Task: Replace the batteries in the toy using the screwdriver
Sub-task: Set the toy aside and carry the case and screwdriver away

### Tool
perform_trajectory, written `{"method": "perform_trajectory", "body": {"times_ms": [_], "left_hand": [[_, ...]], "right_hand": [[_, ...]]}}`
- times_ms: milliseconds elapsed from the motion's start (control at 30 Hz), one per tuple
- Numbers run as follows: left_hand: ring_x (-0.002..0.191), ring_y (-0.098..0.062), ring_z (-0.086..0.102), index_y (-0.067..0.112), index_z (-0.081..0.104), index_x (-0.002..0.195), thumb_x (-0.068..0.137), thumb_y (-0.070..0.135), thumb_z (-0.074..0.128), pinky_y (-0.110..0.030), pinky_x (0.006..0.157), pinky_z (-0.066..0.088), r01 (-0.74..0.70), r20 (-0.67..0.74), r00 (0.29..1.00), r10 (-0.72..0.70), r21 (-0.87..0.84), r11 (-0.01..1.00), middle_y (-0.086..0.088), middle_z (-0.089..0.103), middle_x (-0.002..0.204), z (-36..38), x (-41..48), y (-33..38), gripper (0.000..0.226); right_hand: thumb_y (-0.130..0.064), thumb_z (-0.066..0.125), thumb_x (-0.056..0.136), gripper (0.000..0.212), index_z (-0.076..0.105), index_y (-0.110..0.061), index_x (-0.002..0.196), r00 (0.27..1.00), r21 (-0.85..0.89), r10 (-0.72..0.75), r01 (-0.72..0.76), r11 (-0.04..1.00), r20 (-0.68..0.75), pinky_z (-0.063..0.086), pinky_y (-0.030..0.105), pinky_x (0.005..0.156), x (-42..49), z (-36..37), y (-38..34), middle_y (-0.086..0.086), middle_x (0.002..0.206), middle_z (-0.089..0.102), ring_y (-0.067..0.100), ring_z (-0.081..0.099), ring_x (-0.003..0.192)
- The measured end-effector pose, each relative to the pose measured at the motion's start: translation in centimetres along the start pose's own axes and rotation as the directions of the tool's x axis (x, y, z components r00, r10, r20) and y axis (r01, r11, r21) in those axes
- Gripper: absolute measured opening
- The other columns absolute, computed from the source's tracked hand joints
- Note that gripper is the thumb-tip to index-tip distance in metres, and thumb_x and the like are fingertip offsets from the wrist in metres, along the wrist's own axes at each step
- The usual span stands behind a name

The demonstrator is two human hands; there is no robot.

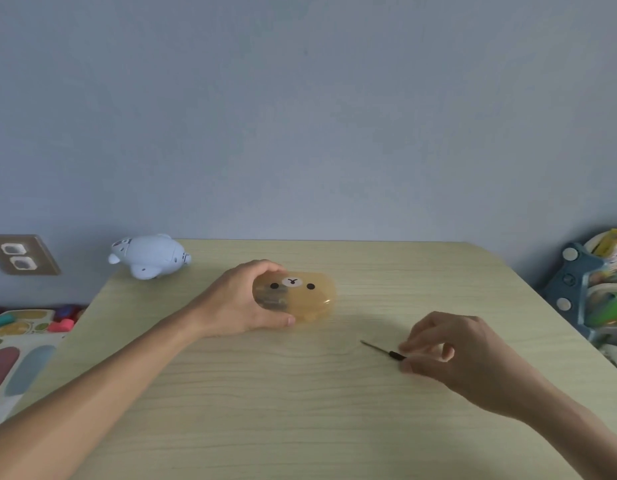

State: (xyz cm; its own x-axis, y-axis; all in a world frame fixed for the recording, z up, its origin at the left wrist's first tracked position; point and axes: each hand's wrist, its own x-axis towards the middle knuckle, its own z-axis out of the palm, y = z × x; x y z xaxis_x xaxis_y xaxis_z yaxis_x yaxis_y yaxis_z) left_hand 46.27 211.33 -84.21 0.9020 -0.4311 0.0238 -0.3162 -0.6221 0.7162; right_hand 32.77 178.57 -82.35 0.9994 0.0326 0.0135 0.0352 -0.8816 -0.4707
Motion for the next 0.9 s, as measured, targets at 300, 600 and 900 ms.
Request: {"method": "perform_trajectory", "body": {"times_ms": [300,600,900], "left_hand": [[0.113,0.004,0.065,0.043,0.064,0.126,0.062,0.049,0.098,-0.019,0.092,0.049,-0.02,-0.058,0.998,0.019,-0.028,0.999,0.022,0.071,0.122,-2.3,-0.3,1.4,0.073],[0.108,0.008,0.068,0.035,0.061,0.129,0.063,0.028,0.101,-0.002,0.083,0.048,0.034,-0.135,0.99,-0.049,-0.11,0.993,0.03,0.068,0.12,-19.9,-1.9,18.5,0.077],[0.108,-0.007,0.073,0.039,0.063,0.124,0.064,0.033,0.101,-0.023,0.091,0.057,0.001,-0.093,0.996,-0.012,-0.12,0.993,0.018,0.074,0.12,-44.8,-6.0,48.5,0.072]], "right_hand": [[-0.021,0.077,0.093,0.015,0.077,-0.03,0.081,0.98,0.282,0.106,-0.055,0.958,-0.17,0.058,0.017,0.071,2.1,-2.0,-2.4,-0.019,0.08,0.079,-0.004,0.074,0.073],[-0.015,0.08,0.09,0.011,0.081,-0.025,0.086,0.95,0.549,0.197,-0.032,0.835,-0.244,0.061,0.019,0.07,3.3,-22.3,-16.1,-0.01,0.077,0.082,0.004,0.078,0.069],[-0.008,0.081,0.088,0.013,0.083,-0.021,0.089,0.921,0.6,0.25,-0.022,0.8,-0.299,0.063,0.026,0.073,-1.5,-55.9,-33.7,-0.008,0.076,0.082,0.006,0.079,0.07]]}}
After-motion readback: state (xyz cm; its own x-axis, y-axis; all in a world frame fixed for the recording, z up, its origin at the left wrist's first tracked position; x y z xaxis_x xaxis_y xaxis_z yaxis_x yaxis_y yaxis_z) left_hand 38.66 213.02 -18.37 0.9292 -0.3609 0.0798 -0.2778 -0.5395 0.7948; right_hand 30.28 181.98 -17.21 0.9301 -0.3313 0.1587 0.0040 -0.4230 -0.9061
